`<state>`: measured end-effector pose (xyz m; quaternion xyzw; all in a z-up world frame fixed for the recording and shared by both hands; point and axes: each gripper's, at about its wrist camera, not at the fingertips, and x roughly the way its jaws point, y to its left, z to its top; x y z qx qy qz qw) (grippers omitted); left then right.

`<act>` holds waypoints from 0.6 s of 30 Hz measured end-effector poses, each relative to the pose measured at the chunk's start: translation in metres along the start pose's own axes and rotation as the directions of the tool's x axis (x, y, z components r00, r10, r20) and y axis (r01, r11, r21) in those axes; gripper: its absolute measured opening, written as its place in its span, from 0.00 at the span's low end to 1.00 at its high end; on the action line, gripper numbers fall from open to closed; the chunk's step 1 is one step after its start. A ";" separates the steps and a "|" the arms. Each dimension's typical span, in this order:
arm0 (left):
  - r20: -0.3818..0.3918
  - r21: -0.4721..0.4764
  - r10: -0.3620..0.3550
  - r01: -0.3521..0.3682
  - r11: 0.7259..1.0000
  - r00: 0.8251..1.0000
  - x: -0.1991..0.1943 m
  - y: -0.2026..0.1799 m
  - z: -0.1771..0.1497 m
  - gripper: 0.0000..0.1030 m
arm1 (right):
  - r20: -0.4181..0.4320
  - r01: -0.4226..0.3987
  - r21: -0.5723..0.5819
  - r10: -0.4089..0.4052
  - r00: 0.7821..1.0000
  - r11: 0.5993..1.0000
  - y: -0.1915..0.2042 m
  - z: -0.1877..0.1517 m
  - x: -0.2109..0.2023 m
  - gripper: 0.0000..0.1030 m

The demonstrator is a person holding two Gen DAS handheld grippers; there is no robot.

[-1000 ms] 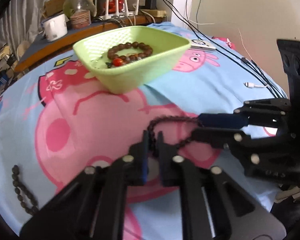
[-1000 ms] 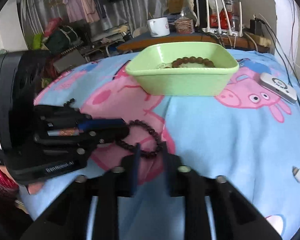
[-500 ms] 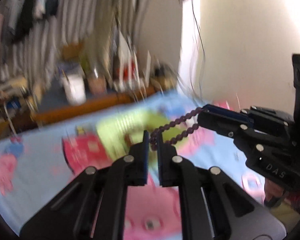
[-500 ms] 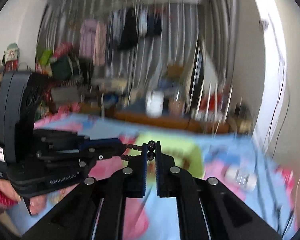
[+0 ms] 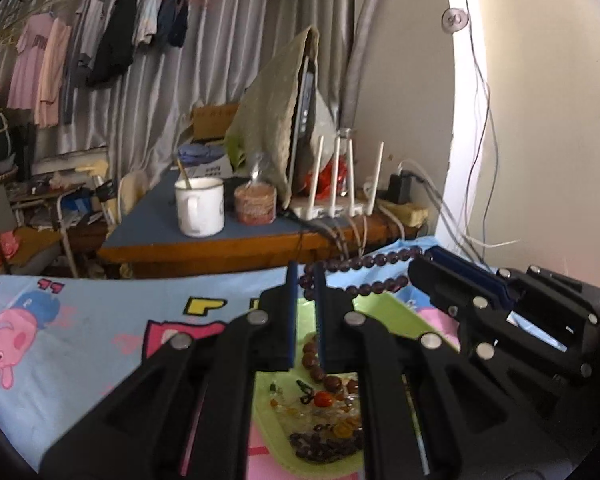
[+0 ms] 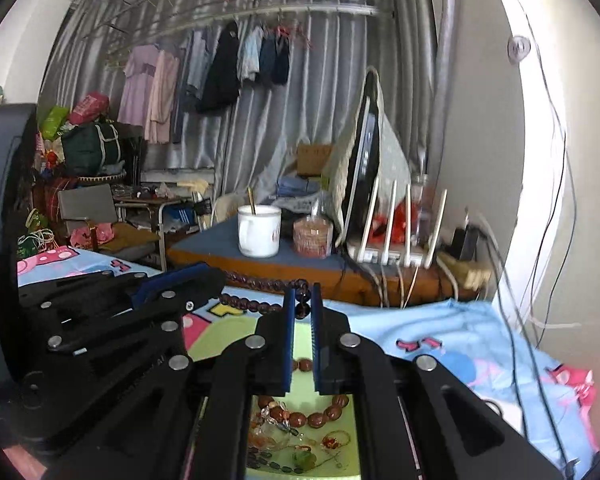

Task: Organize jewelry

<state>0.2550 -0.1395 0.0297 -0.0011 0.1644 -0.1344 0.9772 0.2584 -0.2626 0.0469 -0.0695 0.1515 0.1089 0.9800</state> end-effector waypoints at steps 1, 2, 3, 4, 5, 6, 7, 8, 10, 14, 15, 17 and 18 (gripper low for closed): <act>-0.008 0.001 0.003 -0.003 1.000 1.000 0.003 0.000 -0.003 0.07 | -0.008 -0.001 0.005 0.001 1.000 1.000 -0.001 -0.002 0.003 0.00; -0.015 0.000 0.004 -0.004 1.000 1.000 0.007 0.000 -0.004 0.07 | -0.014 -0.001 0.007 0.001 1.000 1.000 0.000 -0.004 0.005 0.00; -0.021 -0.001 0.006 -0.006 1.000 1.000 0.011 0.001 -0.006 0.07 | -0.020 -0.002 0.009 0.002 1.000 1.000 0.000 -0.006 0.007 0.00; -0.025 -0.003 0.007 -0.007 1.000 1.000 0.013 0.001 -0.007 0.07 | -0.025 -0.002 0.011 0.002 1.000 1.000 0.000 -0.007 0.009 0.00; -0.029 -0.004 0.008 -0.008 1.000 1.000 0.015 0.001 -0.007 0.07 | -0.034 -0.003 0.015 0.003 0.999 1.000 -0.001 -0.010 0.011 0.00; -0.035 -0.005 0.010 -0.010 1.000 0.999 0.018 0.001 -0.008 0.07 | -0.038 -0.003 0.019 0.004 0.999 1.000 -0.001 -0.011 0.013 0.00; -0.038 -0.006 0.012 -0.012 1.000 0.999 0.019 0.001 -0.009 0.07 | -0.043 -0.002 0.023 0.003 0.999 1.000 -0.002 -0.012 0.015 0.00; -0.042 -0.006 0.015 -0.015 1.000 0.999 0.021 0.001 -0.010 0.07 | -0.045 -0.001 0.025 0.002 0.999 1.000 -0.002 -0.013 0.016 0.00; -0.044 -0.006 0.041 -0.041 0.999 0.998 0.024 0.002 -0.011 0.07 | -0.050 0.005 0.030 -0.003 0.999 1.000 -0.004 -0.015 0.019 0.00; -0.062 -0.024 0.084 -0.085 0.996 0.995 0.030 0.009 -0.011 0.07 | -0.090 -0.008 0.054 0.013 0.996 0.998 -0.009 -0.019 0.029 0.00; -0.067 -0.033 0.092 -0.095 0.995 0.993 0.030 0.012 -0.011 0.07 | -0.087 -0.011 0.072 0.017 0.996 0.997 -0.011 -0.019 0.026 0.00; -0.061 -0.038 0.103 -0.106 0.994 0.993 0.026 0.016 -0.011 0.07 | -0.059 -0.016 0.108 0.023 0.998 0.994 -0.012 -0.019 0.014 0.00; -0.057 -0.039 0.114 -0.116 0.992 0.992 0.024 0.018 -0.011 0.07 | -0.050 -0.021 0.120 0.027 0.998 0.993 -0.013 -0.018 0.010 0.00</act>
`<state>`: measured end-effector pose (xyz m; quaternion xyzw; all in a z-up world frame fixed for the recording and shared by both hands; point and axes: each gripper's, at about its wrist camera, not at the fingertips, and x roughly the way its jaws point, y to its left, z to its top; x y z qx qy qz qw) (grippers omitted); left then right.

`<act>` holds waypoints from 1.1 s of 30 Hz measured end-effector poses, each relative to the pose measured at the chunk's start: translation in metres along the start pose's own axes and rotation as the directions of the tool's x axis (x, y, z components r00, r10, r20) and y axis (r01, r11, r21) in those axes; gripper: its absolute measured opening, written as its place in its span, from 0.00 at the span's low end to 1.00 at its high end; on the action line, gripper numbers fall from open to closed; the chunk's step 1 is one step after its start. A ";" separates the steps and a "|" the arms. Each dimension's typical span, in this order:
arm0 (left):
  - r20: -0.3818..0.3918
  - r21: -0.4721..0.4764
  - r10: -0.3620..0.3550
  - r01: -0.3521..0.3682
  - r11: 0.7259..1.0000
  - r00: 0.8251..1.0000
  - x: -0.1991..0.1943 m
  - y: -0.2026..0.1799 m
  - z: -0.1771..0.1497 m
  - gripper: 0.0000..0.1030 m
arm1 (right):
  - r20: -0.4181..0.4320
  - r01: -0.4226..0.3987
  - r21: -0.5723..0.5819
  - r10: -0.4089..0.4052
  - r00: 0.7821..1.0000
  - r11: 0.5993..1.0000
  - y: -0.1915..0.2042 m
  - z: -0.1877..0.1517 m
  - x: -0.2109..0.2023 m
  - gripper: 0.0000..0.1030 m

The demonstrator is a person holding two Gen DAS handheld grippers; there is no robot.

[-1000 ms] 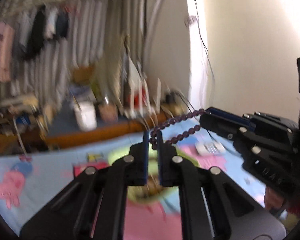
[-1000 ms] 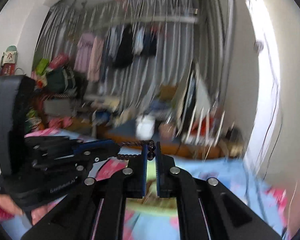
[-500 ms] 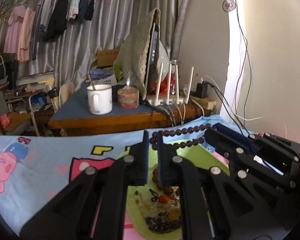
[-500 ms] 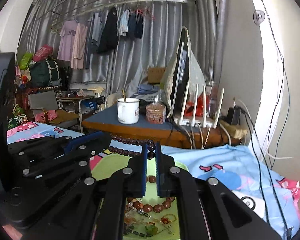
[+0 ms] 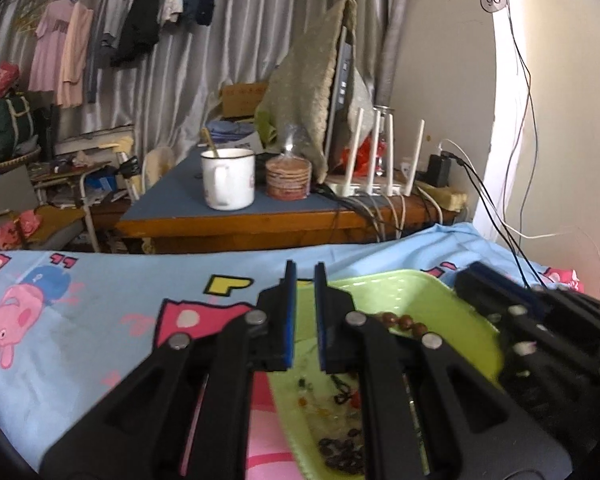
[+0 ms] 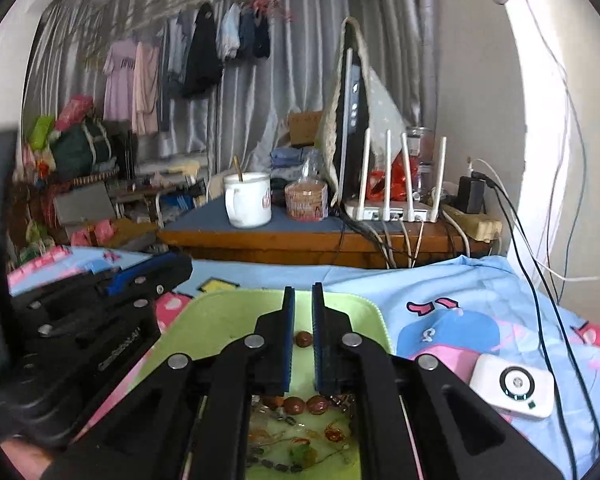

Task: Organize jewelry
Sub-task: 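Open both grippers and move them back over the remaining black beads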

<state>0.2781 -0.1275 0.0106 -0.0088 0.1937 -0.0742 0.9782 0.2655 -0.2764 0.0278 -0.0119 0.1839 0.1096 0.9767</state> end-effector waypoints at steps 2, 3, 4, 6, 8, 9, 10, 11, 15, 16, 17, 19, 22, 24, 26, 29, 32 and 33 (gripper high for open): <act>-0.001 -0.008 0.010 -0.010 1.000 1.000 -0.003 0.003 0.000 0.07 | 0.009 -0.013 0.024 0.013 1.000 1.000 0.001 0.000 -0.010 0.00; -0.003 -0.014 0.013 -0.013 1.000 1.000 -0.004 0.005 0.000 0.07 | 0.012 -0.020 0.034 0.020 1.000 0.999 0.002 0.000 -0.014 0.00; -0.004 -0.018 0.017 -0.017 1.000 1.000 -0.007 0.007 0.000 0.07 | 0.015 -0.027 0.044 0.027 1.000 0.999 0.003 -0.001 -0.019 0.00; 0.001 -0.020 0.026 -0.026 0.999 1.000 -0.013 0.011 -0.001 0.07 | 0.019 -0.038 0.062 0.037 0.999 0.997 0.005 -0.002 -0.028 0.00; 0.005 -0.021 0.029 -0.029 0.999 1.000 -0.019 0.013 -0.002 0.07 | 0.022 -0.051 0.081 0.050 0.999 0.995 0.008 -0.005 -0.036 0.00; 0.007 -0.022 0.033 -0.033 0.999 0.999 -0.024 0.015 -0.003 0.07 | 0.024 -0.053 0.089 0.051 0.998 0.995 0.009 -0.007 -0.040 0.00; 0.008 -0.022 0.037 -0.036 0.999 0.999 -0.027 0.016 -0.003 0.07 | 0.024 -0.058 0.100 0.056 0.998 0.993 0.011 -0.010 -0.045 0.00; 0.009 -0.022 0.041 -0.041 0.999 0.999 -0.030 0.018 -0.004 0.07 | 0.020 -0.062 0.108 0.060 0.998 0.992 0.013 -0.012 -0.048 0.00; 0.004 -0.037 0.056 -0.056 0.998 0.998 -0.046 0.027 -0.008 0.07 | -0.004 -0.085 0.138 0.086 0.996 0.987 0.021 -0.022 -0.058 0.00; 0.004 -0.041 0.058 -0.057 0.997 0.998 -0.049 0.029 -0.009 0.07 | -0.009 -0.090 0.142 0.092 0.996 0.986 0.023 -0.024 -0.060 0.00; 0.005 -0.044 0.060 -0.060 0.997 0.998 -0.053 0.031 -0.010 0.07 | -0.016 -0.095 0.146 0.098 0.995 0.985 0.027 -0.028 -0.063 0.00; 0.009 -0.039 0.074 -0.073 0.997 0.997 -0.062 0.035 -0.012 0.07 | -0.030 -0.103 0.150 0.109 0.994 0.983 0.033 -0.032 -0.067 0.00; 0.016 -0.020 0.103 -0.103 0.994 0.995 -0.074 0.042 -0.015 0.07 | -0.049 -0.115 0.141 0.123 0.991 0.983 0.045 -0.037 -0.071 0.00; 0.016 -0.014 0.116 -0.116 0.993 0.993 -0.081 0.049 -0.017 0.07 | -0.059 -0.126 0.144 0.136 0.989 0.982 0.051 -0.039 -0.071 0.00; 0.024 -0.012 0.136 -0.136 0.991 0.990 -0.090 0.057 -0.019 0.07 | -0.068 -0.142 0.147 0.153 0.986 0.979 0.058 -0.040 -0.072 0.00; 0.029 -0.012 0.172 -0.171 0.985 0.985 -0.102 0.072 -0.022 0.07 | -0.081 -0.165 0.132 0.177 0.981 0.977 0.072 -0.041 -0.070 0.00; 0.021 -0.018 0.208 -0.207 0.978 0.978 -0.110 0.088 -0.026 0.07 | -0.095 -0.194 0.115 0.206 0.974 0.974 0.089 -0.042 -0.066 0.00; 0.019 -0.024 0.218 -0.218 0.976 0.976 -0.113 0.095 -0.028 0.07 | -0.098 -0.201 0.112 0.212 0.972 0.973 0.094 -0.042 -0.065 0.00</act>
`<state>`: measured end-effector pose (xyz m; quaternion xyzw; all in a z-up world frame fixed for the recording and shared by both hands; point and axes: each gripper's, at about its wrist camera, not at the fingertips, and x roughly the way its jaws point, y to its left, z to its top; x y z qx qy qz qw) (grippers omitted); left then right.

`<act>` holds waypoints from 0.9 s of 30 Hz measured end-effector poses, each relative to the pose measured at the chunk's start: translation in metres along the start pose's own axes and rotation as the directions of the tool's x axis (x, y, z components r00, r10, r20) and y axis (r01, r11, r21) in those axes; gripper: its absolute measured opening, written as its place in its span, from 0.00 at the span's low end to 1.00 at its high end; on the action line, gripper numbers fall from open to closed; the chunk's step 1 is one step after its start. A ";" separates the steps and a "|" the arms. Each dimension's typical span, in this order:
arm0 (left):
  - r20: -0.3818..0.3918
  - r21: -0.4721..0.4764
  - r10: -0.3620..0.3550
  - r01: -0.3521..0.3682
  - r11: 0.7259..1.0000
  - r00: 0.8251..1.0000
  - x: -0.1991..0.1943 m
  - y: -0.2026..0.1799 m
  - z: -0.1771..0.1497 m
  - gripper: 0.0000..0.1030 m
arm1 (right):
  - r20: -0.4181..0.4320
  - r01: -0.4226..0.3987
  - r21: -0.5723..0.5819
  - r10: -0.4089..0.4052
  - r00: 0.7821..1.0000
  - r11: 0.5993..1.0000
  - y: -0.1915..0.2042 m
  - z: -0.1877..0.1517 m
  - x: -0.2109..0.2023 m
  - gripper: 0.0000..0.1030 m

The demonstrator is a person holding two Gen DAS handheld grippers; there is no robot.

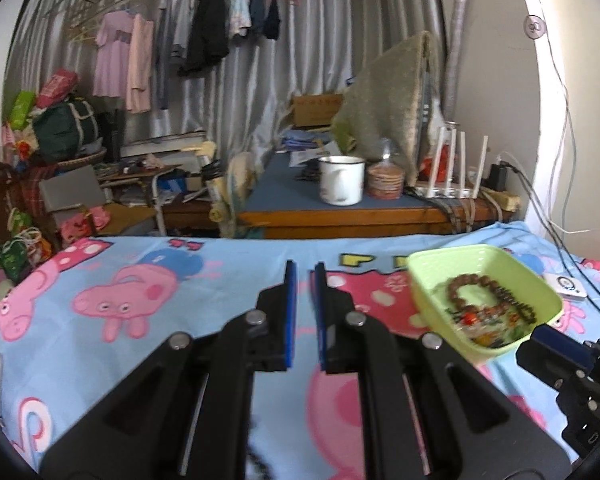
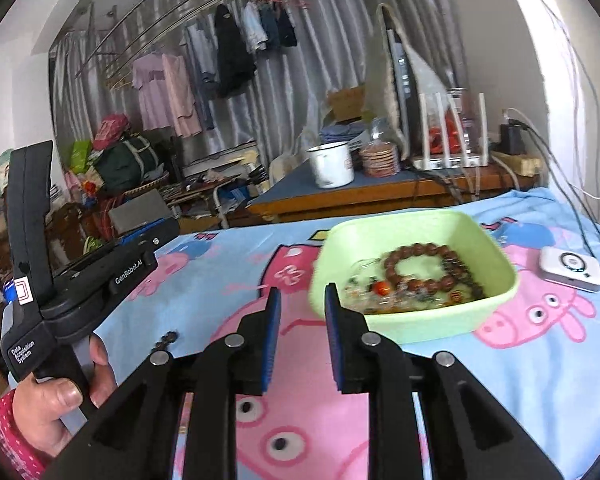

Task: Organize jewelry

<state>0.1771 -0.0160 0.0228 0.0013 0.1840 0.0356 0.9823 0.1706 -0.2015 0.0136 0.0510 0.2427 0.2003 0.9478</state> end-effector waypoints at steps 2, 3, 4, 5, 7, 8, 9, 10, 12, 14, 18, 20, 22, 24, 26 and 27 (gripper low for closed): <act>-0.003 -0.007 0.017 -0.017 1.000 1.000 -0.001 0.011 -0.002 0.08 | -0.014 -0.015 -0.011 0.015 1.000 1.000 0.009 -0.001 0.005 0.00; -0.010 -0.014 0.027 -0.027 1.000 1.000 -0.002 0.019 -0.004 0.08 | -0.020 -0.020 -0.017 0.020 1.000 1.000 0.014 -0.002 0.007 0.00; -0.016 -0.021 0.033 -0.033 0.999 0.999 -0.001 0.026 -0.005 0.08 | -0.026 -0.024 -0.022 0.023 0.999 0.999 0.017 -0.003 0.009 0.00; -0.020 -0.025 0.038 -0.039 0.999 0.999 -0.001 0.031 -0.006 0.08 | -0.034 -0.028 -0.028 0.027 0.999 0.999 0.021 -0.004 0.012 0.00; -0.028 -0.039 0.053 -0.054 0.998 0.998 -0.001 0.044 -0.010 0.08 | -0.046 -0.036 -0.036 0.034 0.998 0.999 0.026 -0.006 0.016 0.00; -0.034 -0.046 0.059 -0.060 0.997 0.998 -0.001 0.050 -0.011 0.08 | -0.053 -0.040 -0.040 0.038 0.998 0.998 0.029 -0.006 0.018 0.00; -0.042 -0.055 0.061 -0.063 0.997 0.997 0.001 0.056 -0.012 0.08 | -0.060 -0.044 -0.044 0.041 0.997 0.998 0.030 -0.006 0.020 0.00; -0.051 -0.064 0.058 -0.061 0.996 0.997 0.001 0.062 -0.013 0.08 | -0.066 -0.048 -0.046 0.045 0.997 0.998 0.032 -0.007 0.022 0.00; -0.078 -0.100 0.037 -0.045 0.994 0.996 0.001 0.079 -0.015 0.08 | -0.081 -0.057 -0.055 0.053 0.995 0.997 0.036 -0.008 0.024 0.00; -0.100 -0.122 0.027 -0.039 0.992 0.995 0.000 0.094 -0.019 0.08 | -0.099 -0.064 -0.075 0.056 0.993 0.995 0.040 -0.009 0.028 0.00; -0.152 -0.169 -0.028 0.002 0.986 0.988 -0.004 0.125 -0.030 0.08 | -0.138 -0.083 -0.081 0.072 0.988 0.993 0.047 -0.011 0.037 0.00; -0.172 -0.194 -0.073 0.038 0.980 0.982 -0.004 0.132 -0.035 0.09 | -0.177 -0.106 -0.072 0.092 0.980 0.992 0.052 -0.013 0.045 0.00; -0.189 -0.232 -0.141 0.096 0.968 0.972 -0.004 0.134 -0.040 0.09 | -0.214 -0.132 -0.079 0.113 0.970 0.988 0.058 -0.014 0.052 0.00; -0.202 -0.252 -0.197 0.144 0.957 0.959 -0.002 0.132 -0.043 0.09 | -0.273 -0.173 -0.112 0.137 0.952 0.978 0.071 -0.019 0.058 0.00; -0.219 -0.237 -0.227 0.174 0.956 0.949 0.001 0.123 -0.044 0.11 | -0.325 -0.201 -0.151 0.144 0.935 0.968 0.082 -0.024 0.063 0.00; -0.232 -0.230 -0.252 0.198 0.953 0.939 0.002 0.118 -0.045 0.16 | -0.349 -0.208 -0.177 0.136 0.927 0.962 0.087 -0.028 0.065 0.00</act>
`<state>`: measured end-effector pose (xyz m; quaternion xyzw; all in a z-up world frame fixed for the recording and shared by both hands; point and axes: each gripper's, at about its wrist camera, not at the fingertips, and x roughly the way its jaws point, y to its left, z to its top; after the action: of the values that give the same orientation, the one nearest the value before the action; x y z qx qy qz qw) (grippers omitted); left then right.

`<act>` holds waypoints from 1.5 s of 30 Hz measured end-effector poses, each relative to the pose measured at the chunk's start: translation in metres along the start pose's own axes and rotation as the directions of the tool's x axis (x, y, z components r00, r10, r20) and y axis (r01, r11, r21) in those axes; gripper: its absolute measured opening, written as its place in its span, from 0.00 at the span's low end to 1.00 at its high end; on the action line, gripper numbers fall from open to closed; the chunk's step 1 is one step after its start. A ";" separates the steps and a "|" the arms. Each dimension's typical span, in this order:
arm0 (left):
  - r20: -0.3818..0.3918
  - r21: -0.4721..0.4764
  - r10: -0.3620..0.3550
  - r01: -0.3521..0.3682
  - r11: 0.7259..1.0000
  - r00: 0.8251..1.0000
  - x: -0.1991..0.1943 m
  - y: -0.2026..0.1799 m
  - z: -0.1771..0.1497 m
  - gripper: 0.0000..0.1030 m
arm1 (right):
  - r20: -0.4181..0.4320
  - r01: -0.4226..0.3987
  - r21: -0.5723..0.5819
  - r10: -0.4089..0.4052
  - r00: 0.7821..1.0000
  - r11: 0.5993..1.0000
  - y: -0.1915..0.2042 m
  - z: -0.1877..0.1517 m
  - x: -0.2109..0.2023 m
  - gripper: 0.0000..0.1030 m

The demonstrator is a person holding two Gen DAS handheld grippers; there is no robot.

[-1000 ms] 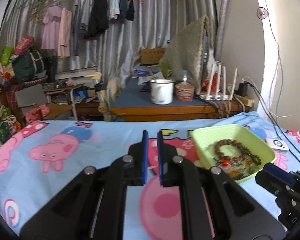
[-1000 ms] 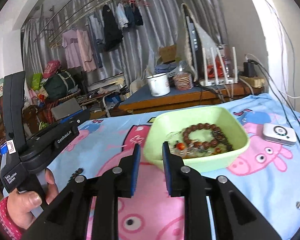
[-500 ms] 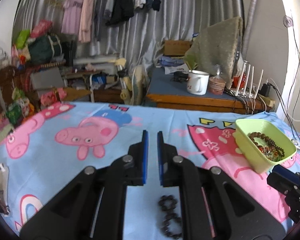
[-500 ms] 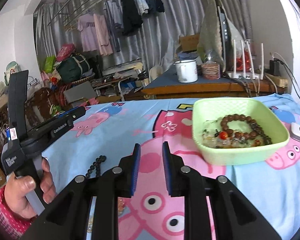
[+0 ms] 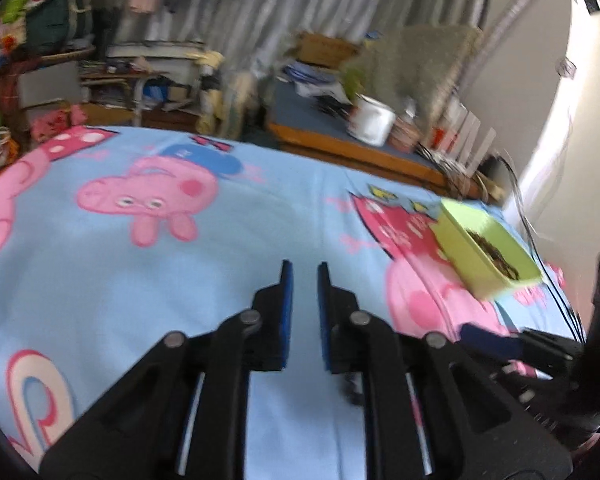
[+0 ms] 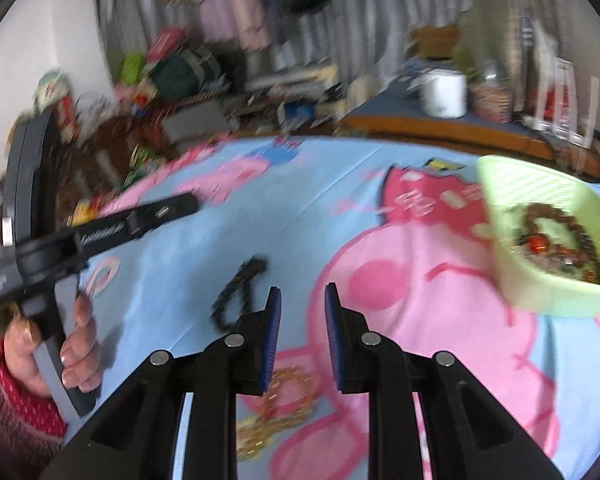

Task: Organize jewelry

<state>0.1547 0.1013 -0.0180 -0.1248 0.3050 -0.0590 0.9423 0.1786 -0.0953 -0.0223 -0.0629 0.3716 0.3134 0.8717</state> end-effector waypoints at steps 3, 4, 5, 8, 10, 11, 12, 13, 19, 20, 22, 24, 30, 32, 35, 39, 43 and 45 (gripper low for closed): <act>-0.043 0.025 -0.069 0.070 0.997 0.997 0.006 -0.014 -0.007 0.25 | -0.051 0.005 -0.041 -0.007 0.999 0.999 0.006 -0.005 0.003 0.00; -0.057 0.034 -0.089 0.091 0.995 0.994 0.007 -0.019 -0.009 0.27 | -0.058 0.000 -0.041 -0.003 0.998 0.999 0.004 -0.007 0.001 0.00; -0.072 0.040 -0.107 0.110 0.993 0.992 0.009 -0.023 -0.011 0.28 | -0.073 -0.004 -0.039 0.002 0.997 0.999 0.000 -0.011 -0.002 0.00; -0.105 0.070 -0.143 0.150 0.986 0.984 0.012 -0.038 -0.018 0.29 | -0.134 0.029 -0.093 -0.041 0.990 0.995 -0.003 -0.027 -0.007 0.00; -0.110 0.098 -0.162 0.173 0.980 0.981 0.009 -0.048 -0.022 0.29 | -0.116 0.043 -0.125 -0.057 0.992 0.991 -0.007 -0.038 -0.015 0.00; -0.113 0.110 -0.175 0.187 0.976 0.978 0.006 -0.052 -0.023 0.29 | -0.116 0.060 -0.110 -0.072 0.991 0.992 -0.013 -0.042 -0.022 0.00; -0.117 0.117 -0.187 0.200 0.973 0.975 0.004 -0.055 -0.024 0.29 | -0.109 0.085 -0.100 -0.095 0.989 0.991 -0.019 -0.045 -0.028 0.00; -0.129 0.130 -0.205 0.221 0.967 0.970 0.001 -0.060 -0.027 0.29 | -0.098 0.112 -0.074 -0.119 0.988 0.991 -0.028 -0.049 -0.034 0.00; -0.212 0.185 -0.303 0.342 0.921 0.929 -0.007 -0.106 -0.051 0.51 | -0.075 0.136 0.103 -0.128 0.989 0.985 -0.075 -0.063 -0.056 0.00; -0.227 0.213 -0.307 0.354 0.911 0.924 -0.006 -0.120 -0.057 0.52 | -0.070 0.140 0.132 -0.131 0.989 0.981 -0.082 -0.065 -0.061 0.00; -0.249 0.277 -0.296 0.361 0.891 0.922 -0.001 -0.144 -0.066 0.52 | -0.060 0.127 0.177 -0.118 0.991 0.976 -0.092 -0.070 -0.068 0.00; -0.270 0.356 -0.218 0.308 0.882 0.938 0.012 -0.167 -0.075 0.52 | -0.047 0.123 0.196 -0.116 0.992 0.973 -0.097 -0.073 -0.074 0.00; -0.373 0.360 -0.183 0.324 0.875 0.910 0.052 -0.190 -0.075 0.06 | 0.049 0.110 0.222 -0.124 0.991 0.969 -0.102 -0.073 -0.098 0.00; -0.371 0.346 -0.191 0.326 0.880 0.909 0.057 -0.193 -0.067 0.06 | 0.086 0.111 0.218 -0.132 0.987 0.970 -0.106 -0.065 -0.107 0.00; -0.327 0.304 -0.242 0.345 0.888 0.913 0.057 -0.198 -0.043 0.06 | 0.151 0.117 0.221 -0.152 0.977 0.968 -0.115 -0.048 -0.120 0.00; -0.235 0.286 -0.299 0.360 0.888 0.925 0.056 -0.209 -0.002 0.06 | 0.231 0.124 0.245 -0.183 0.956 0.962 -0.137 -0.019 -0.132 0.00; -0.185 0.276 -0.318 0.360 0.891 0.930 0.072 -0.221 0.034 0.06 | 0.260 0.111 0.279 -0.186 0.948 0.954 -0.165 0.005 -0.129 0.00; -0.169 0.272 -0.303 0.340 0.900 0.938 0.084 -0.227 0.045 0.07 | 0.261 0.107 0.292 -0.186 0.947 0.950 -0.176 0.013 -0.123 0.00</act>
<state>0.2413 -0.1238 0.0317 -0.0266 0.3252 -0.2664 0.9069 0.2258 -0.2927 0.0499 0.0766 0.2761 0.1984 0.9373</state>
